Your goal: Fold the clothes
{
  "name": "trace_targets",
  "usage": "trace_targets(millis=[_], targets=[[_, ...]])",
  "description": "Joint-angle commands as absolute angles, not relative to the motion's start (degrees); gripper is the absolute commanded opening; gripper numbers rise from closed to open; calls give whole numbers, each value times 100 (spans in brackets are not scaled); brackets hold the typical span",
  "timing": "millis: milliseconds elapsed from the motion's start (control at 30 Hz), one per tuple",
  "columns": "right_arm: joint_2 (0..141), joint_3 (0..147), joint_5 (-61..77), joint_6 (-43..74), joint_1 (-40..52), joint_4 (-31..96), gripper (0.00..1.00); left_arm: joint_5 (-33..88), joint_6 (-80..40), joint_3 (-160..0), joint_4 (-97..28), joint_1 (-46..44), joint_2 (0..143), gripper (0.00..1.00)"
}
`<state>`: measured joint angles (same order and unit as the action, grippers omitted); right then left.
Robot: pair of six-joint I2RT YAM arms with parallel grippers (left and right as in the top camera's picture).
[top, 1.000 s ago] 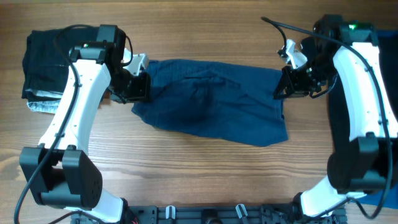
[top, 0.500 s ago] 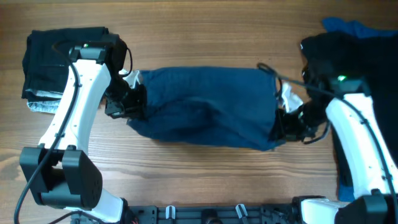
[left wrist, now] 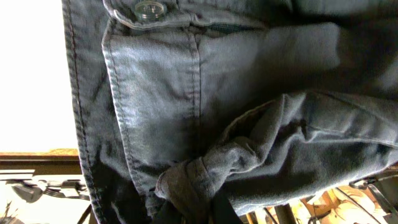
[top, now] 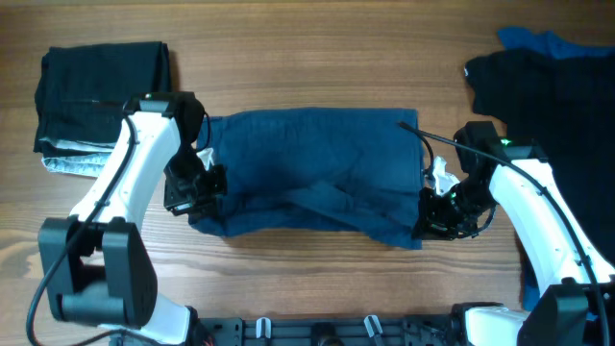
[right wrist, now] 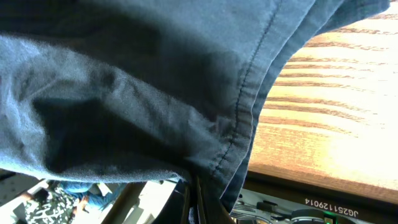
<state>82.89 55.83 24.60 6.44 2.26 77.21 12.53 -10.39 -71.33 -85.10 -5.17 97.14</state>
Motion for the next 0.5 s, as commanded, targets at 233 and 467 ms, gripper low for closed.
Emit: trace_targets(millis=[233, 467], targets=[[8217, 5586, 2309, 921, 246, 7817, 4, 1433, -2200, -5924, -8315, -891, 7609, 9], [8217, 5586, 2130, 1166, 246, 7828, 4, 1608, -2497, -5389, -8315, -1455, 7612, 12]])
